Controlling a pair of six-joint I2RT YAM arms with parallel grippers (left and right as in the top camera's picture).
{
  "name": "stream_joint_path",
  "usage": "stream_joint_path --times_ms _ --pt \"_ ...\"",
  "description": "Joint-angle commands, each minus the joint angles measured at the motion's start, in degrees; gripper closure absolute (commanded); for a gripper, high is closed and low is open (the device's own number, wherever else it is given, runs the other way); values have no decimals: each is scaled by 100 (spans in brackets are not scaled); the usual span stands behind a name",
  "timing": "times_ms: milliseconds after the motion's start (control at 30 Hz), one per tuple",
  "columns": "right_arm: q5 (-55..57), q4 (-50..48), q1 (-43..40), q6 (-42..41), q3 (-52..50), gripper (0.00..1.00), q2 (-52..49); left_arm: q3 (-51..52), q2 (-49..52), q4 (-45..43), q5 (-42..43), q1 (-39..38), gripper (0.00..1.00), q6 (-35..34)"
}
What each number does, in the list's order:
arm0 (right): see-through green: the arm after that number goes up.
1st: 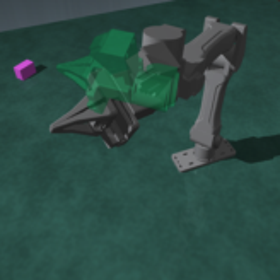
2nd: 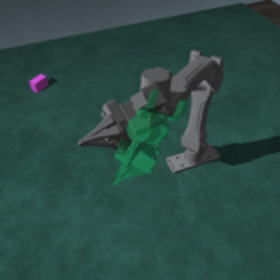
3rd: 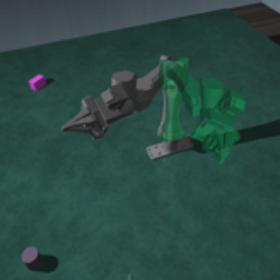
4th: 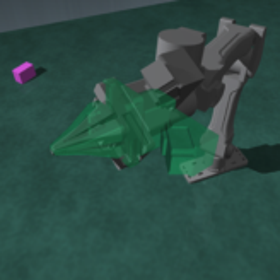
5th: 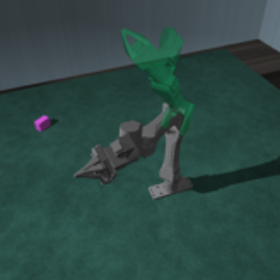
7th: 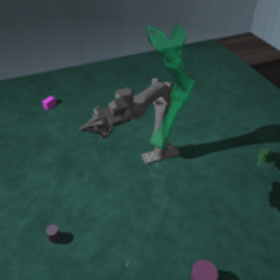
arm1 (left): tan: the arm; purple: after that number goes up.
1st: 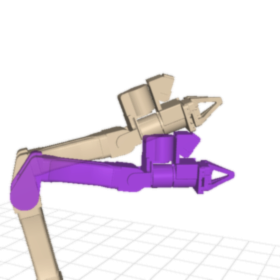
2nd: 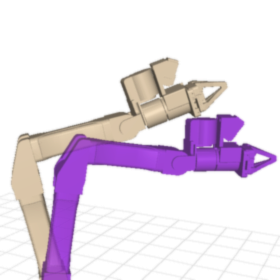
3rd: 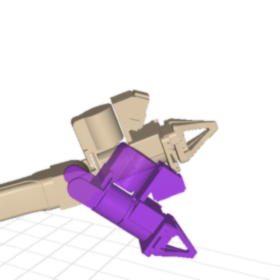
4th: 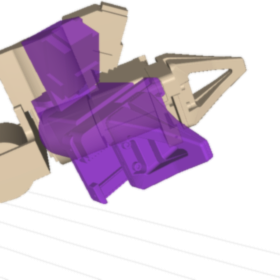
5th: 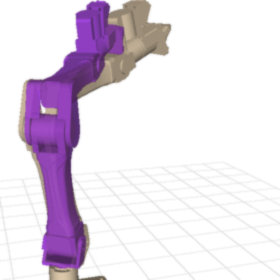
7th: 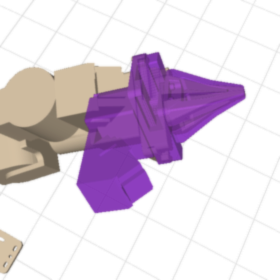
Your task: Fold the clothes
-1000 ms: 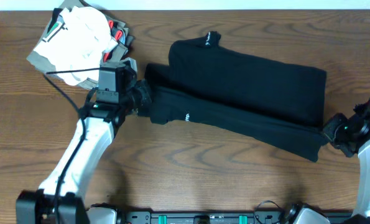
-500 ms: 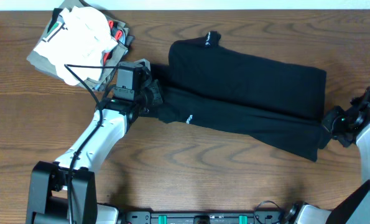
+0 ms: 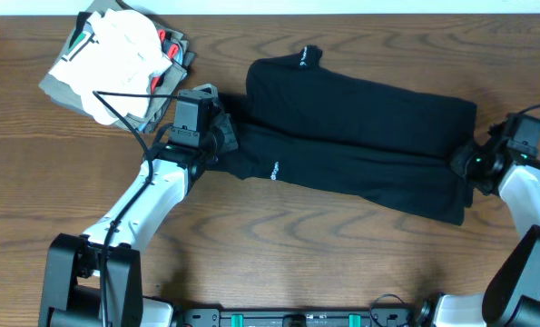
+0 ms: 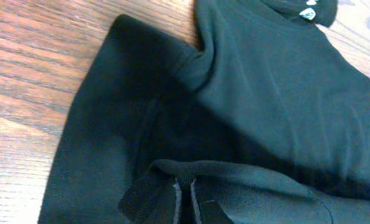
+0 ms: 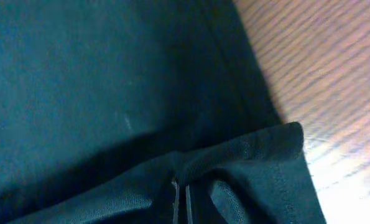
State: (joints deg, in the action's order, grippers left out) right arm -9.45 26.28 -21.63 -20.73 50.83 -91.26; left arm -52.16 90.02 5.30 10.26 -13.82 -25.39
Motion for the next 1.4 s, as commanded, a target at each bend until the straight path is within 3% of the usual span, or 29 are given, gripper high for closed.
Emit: stream_joint_path --times_ms 0,400,467,500,600,633,767,967,1133,1167,1200,1233,1267,1300,1333,1367 --pt "90 -13 48 63 -37 99 -61 -105 101 -46 -352 13 94 122" --pt "107 -20 48 61 -37 98 -61 -105 518 -369 -345 -4 94 177" --pt "109 -61 48 63 -37 98 -61 -105 562 -382 -348 -13 88 179" --pt "109 -92 48 63 -37 98 -61 -105 584 -407 -348 -13 83 179" --pt "109 -275 48 63 -37 96 -61 -105 601 -415 -345 -24 16 234" --pt "107 -363 48 63 -37 94 -61 -105 601 -413 -345 -24 2 293" --pt "61 -713 48 63 -35 64 -61 -105 601 -380 -345 -24 2 579" --pt "-186 -514 48 149 240 46 24 -302 492 455 -348 107 2 697" --pt "-514 420 70 466 841 45 260 -682 437 1829 -348 251 2 1169" --pt "-566 605 79 546 953 50 286 -680 437 1950 -348 251 2 1235" --pt "-608 800 94 616 1069 67 297 -678 439 2059 -345 251 2 1298" --pt "-625 984 111 673 1172 87 299 -678 448 2124 -348 249 14 1351" --pt "-625 1115 129 691 1235 99 299 -675 455 2131 -345 249 24 1399" --pt "-625 1222 149 693 1266 99 299 -667 463 2120 -348 251 55 1403" --pt "-629 1292 170 691 1268 99 299 -667 479 2098 -348 251 73 1401" --pt "-627 1344 186 693 1266 99 299 -667 496 2074 -350 251 81 1403"
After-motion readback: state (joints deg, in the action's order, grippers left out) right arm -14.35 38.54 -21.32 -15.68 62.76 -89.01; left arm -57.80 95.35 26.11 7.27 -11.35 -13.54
